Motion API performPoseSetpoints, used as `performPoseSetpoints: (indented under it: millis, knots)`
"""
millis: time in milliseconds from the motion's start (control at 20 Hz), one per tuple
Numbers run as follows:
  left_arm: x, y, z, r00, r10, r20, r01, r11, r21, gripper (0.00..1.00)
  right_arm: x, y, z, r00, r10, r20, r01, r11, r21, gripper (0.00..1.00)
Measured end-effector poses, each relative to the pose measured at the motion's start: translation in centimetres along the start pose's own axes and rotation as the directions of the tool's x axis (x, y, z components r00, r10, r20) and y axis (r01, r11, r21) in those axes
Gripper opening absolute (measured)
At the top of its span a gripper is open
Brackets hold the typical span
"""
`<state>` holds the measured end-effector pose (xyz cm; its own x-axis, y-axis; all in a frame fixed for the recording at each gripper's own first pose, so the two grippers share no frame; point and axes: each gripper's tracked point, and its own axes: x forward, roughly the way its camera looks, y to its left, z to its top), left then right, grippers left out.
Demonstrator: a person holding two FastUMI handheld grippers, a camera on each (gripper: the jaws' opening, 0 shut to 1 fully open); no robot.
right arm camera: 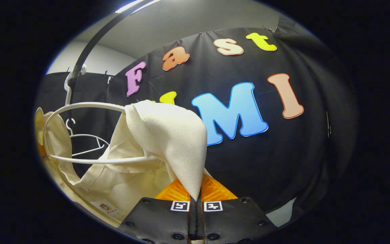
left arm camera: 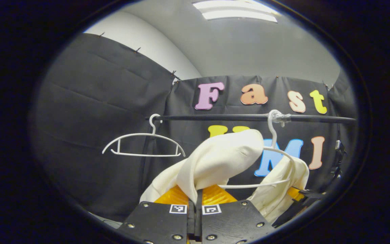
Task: Grasp the clothes on the hanger with both hands and then place them into the laundry hamper below.
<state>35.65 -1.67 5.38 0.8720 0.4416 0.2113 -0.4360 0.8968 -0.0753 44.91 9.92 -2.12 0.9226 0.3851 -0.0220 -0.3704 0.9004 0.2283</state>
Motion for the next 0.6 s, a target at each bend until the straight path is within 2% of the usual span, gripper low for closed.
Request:
performPoseSetpoints:
  millis: [250, 500, 600]
  knots:
    - [1.4, 3.0, 0.9, 1.0, -0.004, -0.007, 0.004, 1.0, -0.014, 0.0, 0.0, -1.5, 1.1, 0.998, -0.061, 0.021, 0.061, 0.998, 0.023, 0.01]
    - [3.2, 6.4, -0.5, 0.998, -0.025, -0.066, 0.016, 0.991, -0.131, 0.01, -0.1, -4.0, 3.2, 0.984, -0.171, 0.047, 0.165, 0.98, 0.11, 0.01]
    - [4.1, 6.9, -0.6, 0.994, -0.069, -0.084, 0.055, 0.987, -0.154, 0.01, 0.3, -4.8, 4.6, 0.975, -0.211, 0.071, 0.199, 0.968, 0.15, 0.0]
